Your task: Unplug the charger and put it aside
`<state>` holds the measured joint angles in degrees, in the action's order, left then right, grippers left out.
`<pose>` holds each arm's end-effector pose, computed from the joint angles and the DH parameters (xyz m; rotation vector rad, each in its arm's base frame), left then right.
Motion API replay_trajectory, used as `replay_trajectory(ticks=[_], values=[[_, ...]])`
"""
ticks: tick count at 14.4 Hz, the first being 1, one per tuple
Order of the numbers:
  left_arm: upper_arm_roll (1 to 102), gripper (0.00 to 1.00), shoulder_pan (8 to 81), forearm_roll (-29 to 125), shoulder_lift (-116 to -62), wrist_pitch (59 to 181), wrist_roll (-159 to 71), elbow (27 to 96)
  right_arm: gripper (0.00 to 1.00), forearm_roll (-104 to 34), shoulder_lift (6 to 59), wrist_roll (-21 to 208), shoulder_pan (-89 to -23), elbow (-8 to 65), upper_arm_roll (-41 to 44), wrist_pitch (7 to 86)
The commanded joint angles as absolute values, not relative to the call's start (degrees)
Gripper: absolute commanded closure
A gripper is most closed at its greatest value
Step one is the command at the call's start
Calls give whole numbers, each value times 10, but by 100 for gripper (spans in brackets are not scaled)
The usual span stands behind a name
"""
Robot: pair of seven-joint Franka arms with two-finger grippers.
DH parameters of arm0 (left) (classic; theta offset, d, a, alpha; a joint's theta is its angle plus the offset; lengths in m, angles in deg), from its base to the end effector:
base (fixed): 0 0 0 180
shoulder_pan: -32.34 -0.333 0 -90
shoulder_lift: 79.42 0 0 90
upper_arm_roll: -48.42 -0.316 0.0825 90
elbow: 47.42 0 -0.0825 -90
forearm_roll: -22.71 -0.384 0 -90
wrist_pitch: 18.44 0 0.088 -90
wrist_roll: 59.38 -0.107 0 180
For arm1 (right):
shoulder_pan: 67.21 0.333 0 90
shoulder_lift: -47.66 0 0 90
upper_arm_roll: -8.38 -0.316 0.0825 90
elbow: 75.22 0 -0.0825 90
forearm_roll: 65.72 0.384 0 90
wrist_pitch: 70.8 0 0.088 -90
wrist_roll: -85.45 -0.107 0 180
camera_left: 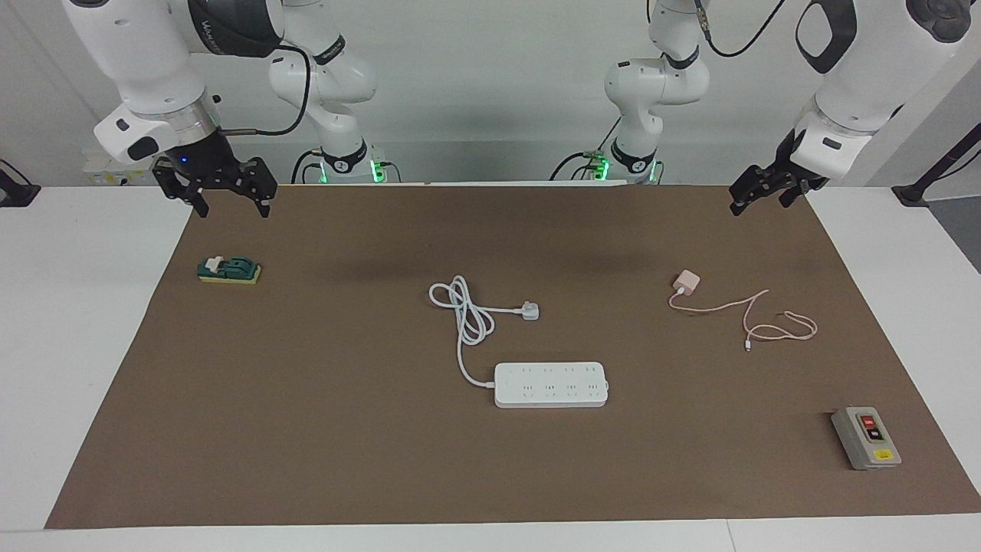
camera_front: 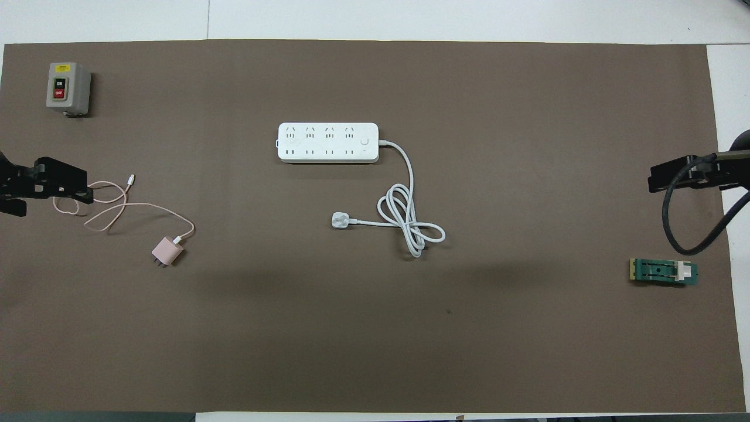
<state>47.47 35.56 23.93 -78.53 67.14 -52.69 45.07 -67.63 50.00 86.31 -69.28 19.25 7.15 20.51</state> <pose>0.5395 -0.0237 0.6064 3.1216 0.1196 -0.1664 0.5427 -0.0112 0.6121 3.1075 0.0021 -0.0230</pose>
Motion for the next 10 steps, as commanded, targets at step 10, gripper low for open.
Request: replay_trajectory(ticks=[10], values=[[474,0,349,244,-783,702,-575,457,0,-656,511,877,-707,203,61,188]])
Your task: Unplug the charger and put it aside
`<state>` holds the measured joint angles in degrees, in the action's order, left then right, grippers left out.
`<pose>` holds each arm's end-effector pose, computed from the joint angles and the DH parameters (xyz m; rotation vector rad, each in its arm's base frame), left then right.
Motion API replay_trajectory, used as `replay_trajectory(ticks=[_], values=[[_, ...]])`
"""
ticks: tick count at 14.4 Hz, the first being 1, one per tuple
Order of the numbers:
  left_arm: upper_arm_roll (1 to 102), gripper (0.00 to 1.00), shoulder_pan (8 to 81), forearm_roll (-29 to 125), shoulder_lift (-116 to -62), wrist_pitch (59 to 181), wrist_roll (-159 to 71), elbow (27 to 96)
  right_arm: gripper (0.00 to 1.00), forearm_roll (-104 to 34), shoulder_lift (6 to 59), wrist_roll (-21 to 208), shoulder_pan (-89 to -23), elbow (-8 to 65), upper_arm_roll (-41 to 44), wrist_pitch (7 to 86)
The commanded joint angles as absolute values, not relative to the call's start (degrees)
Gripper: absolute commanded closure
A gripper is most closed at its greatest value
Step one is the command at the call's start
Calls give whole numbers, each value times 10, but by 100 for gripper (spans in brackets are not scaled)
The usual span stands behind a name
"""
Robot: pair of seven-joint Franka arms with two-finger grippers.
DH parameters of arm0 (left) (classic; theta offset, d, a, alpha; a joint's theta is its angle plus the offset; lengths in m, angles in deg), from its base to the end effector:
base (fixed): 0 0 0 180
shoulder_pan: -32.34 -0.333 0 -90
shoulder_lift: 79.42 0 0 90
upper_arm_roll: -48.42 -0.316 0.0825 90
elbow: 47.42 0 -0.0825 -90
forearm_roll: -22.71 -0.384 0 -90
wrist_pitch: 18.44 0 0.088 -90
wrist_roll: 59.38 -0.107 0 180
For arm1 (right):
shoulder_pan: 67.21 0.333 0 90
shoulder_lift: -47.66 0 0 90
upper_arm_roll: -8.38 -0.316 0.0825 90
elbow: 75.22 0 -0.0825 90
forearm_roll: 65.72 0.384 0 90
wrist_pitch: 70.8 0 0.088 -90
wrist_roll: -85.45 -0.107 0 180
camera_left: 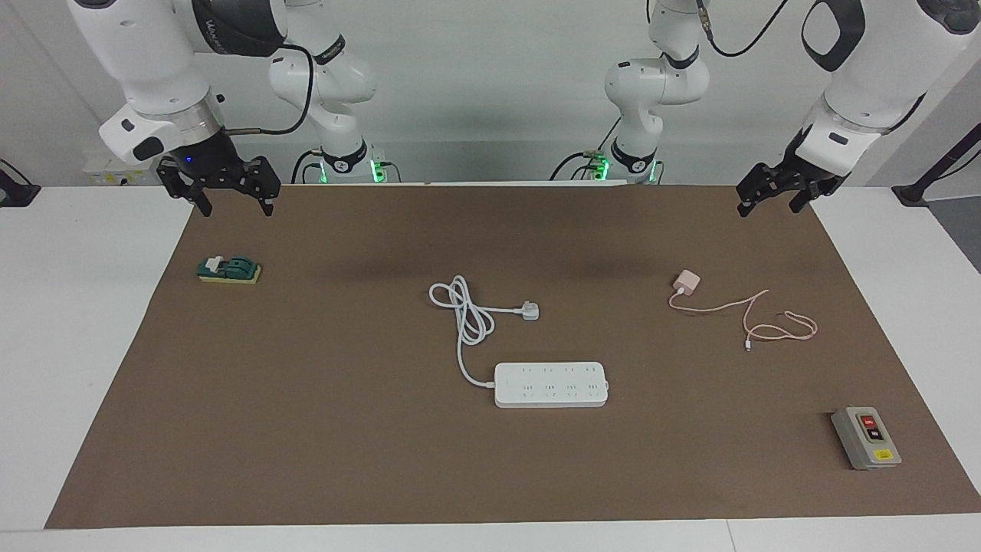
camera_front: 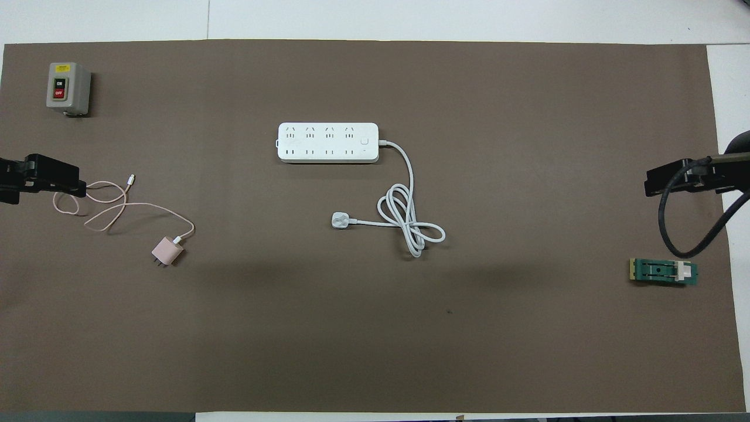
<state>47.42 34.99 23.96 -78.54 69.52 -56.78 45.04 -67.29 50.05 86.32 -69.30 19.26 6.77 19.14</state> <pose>0.5445 -0.0180 0.6098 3.1202 0.0257 -0.0998 0.5399 -0.0071 0.6104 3.1129 0.0113 -0.0590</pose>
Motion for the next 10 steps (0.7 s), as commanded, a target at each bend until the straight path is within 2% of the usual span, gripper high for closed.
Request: replay_trajectory(ticks=[1,10], values=[[474,0,349,244,-782,702,-575,458,0,-648,511,876,-707,203,61,188],[464,0,351,243,-782,702,-575,457,0,-647,511,877,-706,202,61,187]])
